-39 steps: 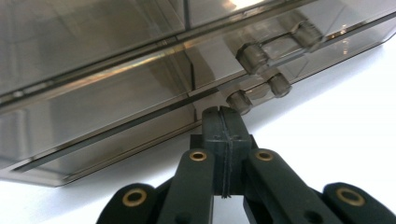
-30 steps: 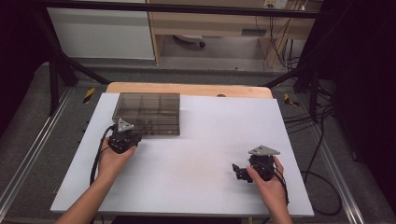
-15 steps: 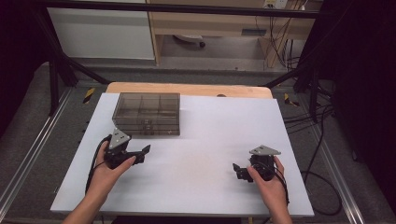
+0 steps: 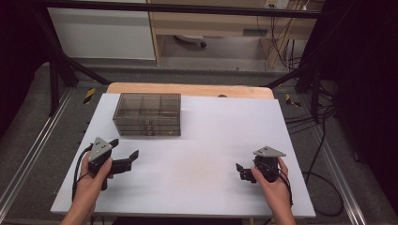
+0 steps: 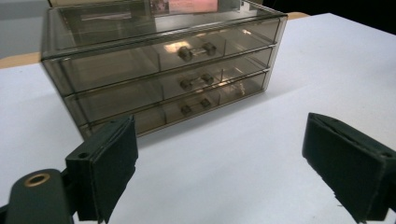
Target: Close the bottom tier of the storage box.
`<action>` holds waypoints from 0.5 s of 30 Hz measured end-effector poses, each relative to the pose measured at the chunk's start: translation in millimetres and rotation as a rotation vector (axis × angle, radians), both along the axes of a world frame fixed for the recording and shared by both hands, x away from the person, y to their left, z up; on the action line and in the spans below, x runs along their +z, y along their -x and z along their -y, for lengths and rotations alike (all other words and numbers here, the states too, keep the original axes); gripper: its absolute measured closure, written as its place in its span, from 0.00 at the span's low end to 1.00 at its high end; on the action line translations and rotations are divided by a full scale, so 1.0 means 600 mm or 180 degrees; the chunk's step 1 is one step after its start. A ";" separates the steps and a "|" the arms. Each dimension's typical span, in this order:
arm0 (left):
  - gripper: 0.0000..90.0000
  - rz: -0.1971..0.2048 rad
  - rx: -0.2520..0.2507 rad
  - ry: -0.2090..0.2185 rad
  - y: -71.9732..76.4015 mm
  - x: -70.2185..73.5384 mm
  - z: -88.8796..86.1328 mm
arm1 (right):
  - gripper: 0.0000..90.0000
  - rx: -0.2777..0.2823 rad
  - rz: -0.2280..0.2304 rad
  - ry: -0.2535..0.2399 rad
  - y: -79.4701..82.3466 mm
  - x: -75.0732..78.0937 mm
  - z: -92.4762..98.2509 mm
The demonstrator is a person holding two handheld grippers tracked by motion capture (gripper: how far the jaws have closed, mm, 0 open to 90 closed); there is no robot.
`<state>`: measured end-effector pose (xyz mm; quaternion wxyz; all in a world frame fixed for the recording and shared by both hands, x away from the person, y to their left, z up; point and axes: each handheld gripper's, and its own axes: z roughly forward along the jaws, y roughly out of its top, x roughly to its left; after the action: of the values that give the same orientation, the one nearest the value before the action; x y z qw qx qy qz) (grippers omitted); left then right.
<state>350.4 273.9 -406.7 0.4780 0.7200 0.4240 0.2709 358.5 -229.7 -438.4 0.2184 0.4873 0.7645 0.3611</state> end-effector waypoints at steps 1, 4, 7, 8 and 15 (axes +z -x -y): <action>0.11 -0.0005 0.0007 0.0030 0.003 -0.001 -0.004 | 0.05 0.0003 0.0019 0.0013 0.001 0.000 0.002; 0.11 0.0019 0.0078 0.0043 0.011 -0.002 -0.018 | 0.05 -0.0050 0.0067 -0.0040 0.004 0.002 0.007; 0.11 0.0016 0.0096 0.0088 0.019 -0.003 -0.031 | 0.05 -0.0091 0.0143 -0.0065 0.008 0.003 0.014; 0.11 0.0025 0.0100 0.0095 0.021 -0.003 -0.034 | 0.05 -0.0106 0.0177 -0.0067 0.009 0.004 0.016; 0.12 0.0013 0.0146 0.0171 0.034 -0.007 -0.056 | 0.05 -0.0038 0.0426 -0.0119 0.016 0.003 0.033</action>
<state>330.1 307.8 -411.0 0.4917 0.6964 0.4465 0.2718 349.0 -249.7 -436.8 0.2620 0.4706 0.7384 0.4057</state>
